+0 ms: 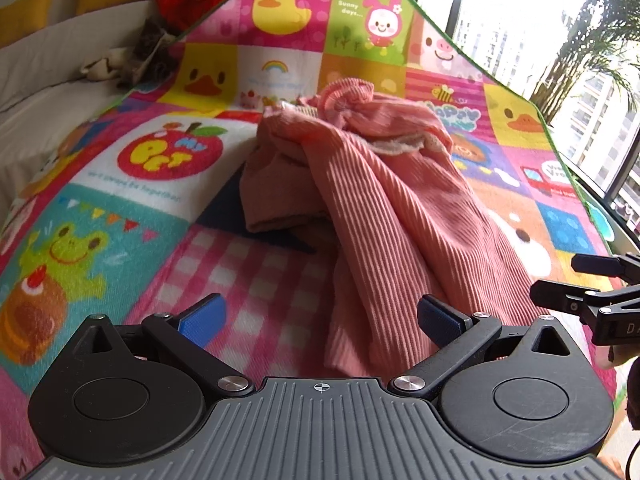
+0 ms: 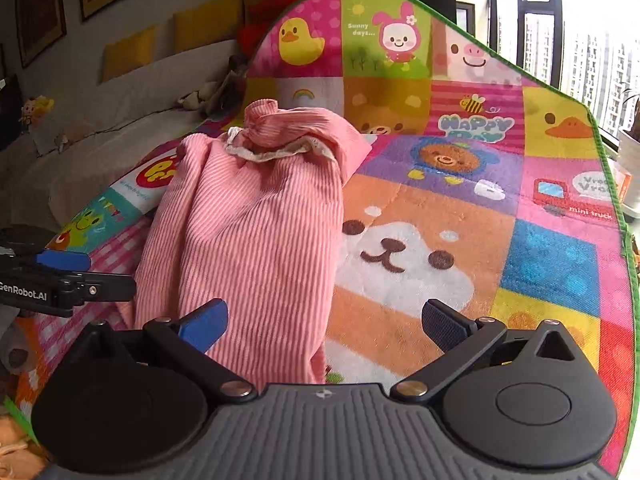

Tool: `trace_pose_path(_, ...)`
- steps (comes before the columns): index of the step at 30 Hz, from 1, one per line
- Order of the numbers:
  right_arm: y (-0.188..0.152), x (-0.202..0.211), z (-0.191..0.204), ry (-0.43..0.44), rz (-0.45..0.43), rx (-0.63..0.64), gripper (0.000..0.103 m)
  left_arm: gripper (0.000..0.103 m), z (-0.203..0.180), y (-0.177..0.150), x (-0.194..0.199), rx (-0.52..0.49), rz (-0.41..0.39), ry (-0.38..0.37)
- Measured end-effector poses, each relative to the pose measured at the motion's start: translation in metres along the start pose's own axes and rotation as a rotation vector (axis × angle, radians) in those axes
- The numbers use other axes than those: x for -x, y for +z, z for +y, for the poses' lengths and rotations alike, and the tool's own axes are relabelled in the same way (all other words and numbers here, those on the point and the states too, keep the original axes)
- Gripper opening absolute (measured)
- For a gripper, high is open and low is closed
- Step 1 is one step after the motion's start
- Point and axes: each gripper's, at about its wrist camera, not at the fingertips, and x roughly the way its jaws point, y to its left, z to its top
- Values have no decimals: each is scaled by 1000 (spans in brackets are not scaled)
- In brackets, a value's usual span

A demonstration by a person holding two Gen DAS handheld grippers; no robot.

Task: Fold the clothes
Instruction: 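Move the right tool to the garment's ruffled collar and close on it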

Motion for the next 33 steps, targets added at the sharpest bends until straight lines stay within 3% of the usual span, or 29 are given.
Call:
trace_pose_path(4, 18, -30, -32, 30, 65, -132, 103, 103, 16, 26, -31, 39, 19, 0)
trace_pose_path(10, 25, -53, -51, 62, 108, -227, 103, 103, 28, 33, -66, 39, 100, -14)
trace_pose_path(16, 25, -55, -55, 80, 102, -239, 103, 103, 28, 28, -72, 28, 109, -25)
trace_pose_path(21, 27, -55, -70, 111, 94, -385, 103, 103, 30, 26, -71, 27, 103, -38)
trace_pose_path(26, 35, -57, -60, 99, 119, -276, 103, 103, 31, 23, -69, 1, 91, -59)
trace_pose_path(31, 72, -56, -19, 45, -67, 37, 102, 103, 37, 24, -65, 13, 76, -103)
trace_pose_path(33, 92, -62, 2, 38, -133, 172, 93, 103, 42, 27, -62, 34, 58, -138)
